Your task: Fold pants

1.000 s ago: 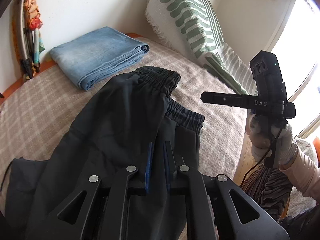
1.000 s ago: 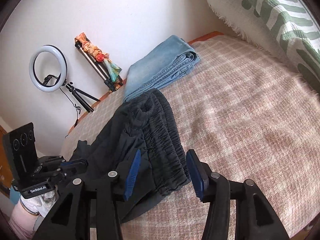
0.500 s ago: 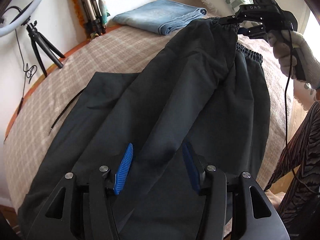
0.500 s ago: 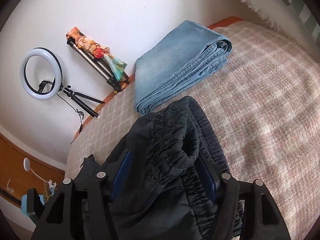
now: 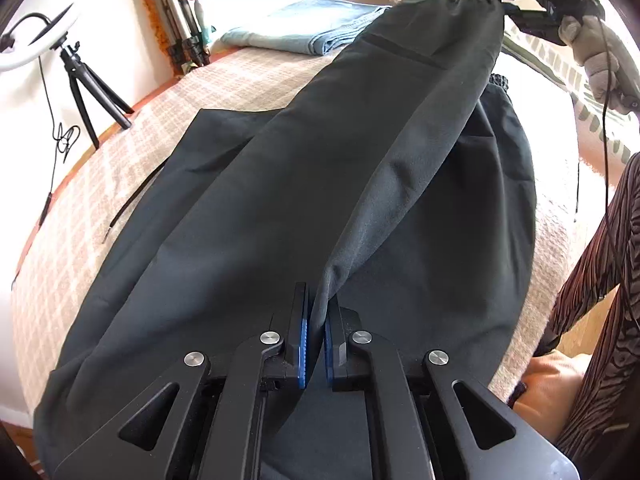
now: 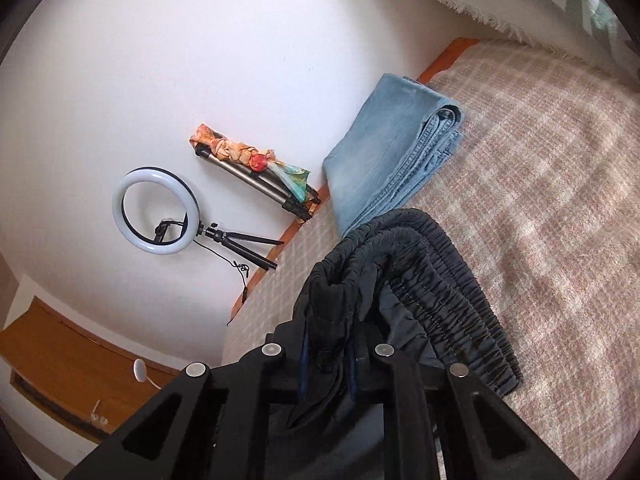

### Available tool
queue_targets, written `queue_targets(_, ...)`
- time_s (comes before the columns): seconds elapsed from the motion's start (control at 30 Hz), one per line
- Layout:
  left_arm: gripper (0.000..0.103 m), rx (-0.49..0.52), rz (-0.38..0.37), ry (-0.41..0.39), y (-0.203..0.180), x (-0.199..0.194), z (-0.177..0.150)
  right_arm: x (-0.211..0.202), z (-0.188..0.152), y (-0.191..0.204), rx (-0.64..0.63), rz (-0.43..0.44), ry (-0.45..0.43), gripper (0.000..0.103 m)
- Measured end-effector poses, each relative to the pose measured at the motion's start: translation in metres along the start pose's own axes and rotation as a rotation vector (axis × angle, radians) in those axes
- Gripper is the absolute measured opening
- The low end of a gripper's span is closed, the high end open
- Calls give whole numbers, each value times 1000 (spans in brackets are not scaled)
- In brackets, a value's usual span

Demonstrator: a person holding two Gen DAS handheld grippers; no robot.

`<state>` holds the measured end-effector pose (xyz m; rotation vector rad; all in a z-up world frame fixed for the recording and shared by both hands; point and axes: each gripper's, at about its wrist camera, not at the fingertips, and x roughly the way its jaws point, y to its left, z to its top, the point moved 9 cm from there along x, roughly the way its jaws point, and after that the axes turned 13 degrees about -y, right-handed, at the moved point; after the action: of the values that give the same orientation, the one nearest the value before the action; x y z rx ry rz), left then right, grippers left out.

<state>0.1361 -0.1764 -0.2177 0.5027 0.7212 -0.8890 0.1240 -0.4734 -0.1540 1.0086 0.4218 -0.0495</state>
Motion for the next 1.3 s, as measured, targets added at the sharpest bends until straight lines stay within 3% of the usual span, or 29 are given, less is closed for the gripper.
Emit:
queue_targets(0.13,2,15,1,-33,-8,-19,5,-5,-13,-20,-36,-81,38,12)
queue_targets(0.27,2,14,-29,-48,-15,-37,8,-24,-20,-25,-35,-74,47,12)
queue_targets(0.47,2,53,-58,14,-34,-32,-15,-31,-57,-59,-132,-219,117,12)
queue_targets(0.63,2,26,-97,50,-48,-25,-35,-22,-73,-81,-226,-310,175,12)
queue_targets(0.7,6,-5,-87,45,-44,-28,-36,-22,-73,-82,-244,-311,189,16)
queue_targets(0.73,6,-31,-92,43,-42,-31,-36,-23,-71,-80,-243,-307,186,24)
queue_targets(0.77,13,-57,-91,41,-38,-34,-36,-24,-68,-78,-250,-316,176,34)
queue_targets(0.83,22,-107,-68,24,-25,-42,-34,-27,-61,-71,-292,-336,139,39)
queue_targets(0.93,24,-213,-52,-20,-3,-59,-31,-30,-52,-54,-351,-335,92,47)
queue_targets(1.03,32,-312,5,-77,30,-83,-29,-30,-47,-34,-439,-350,44,55)
queue_targets(1.2,33,-473,179,-151,116,-132,-43,-30,-45,0,-581,-352,-19,65)
queue_targets(1.3,38,-580,309,-178,177,-166,-66,-25,-53,22,-623,-292,-21,65)
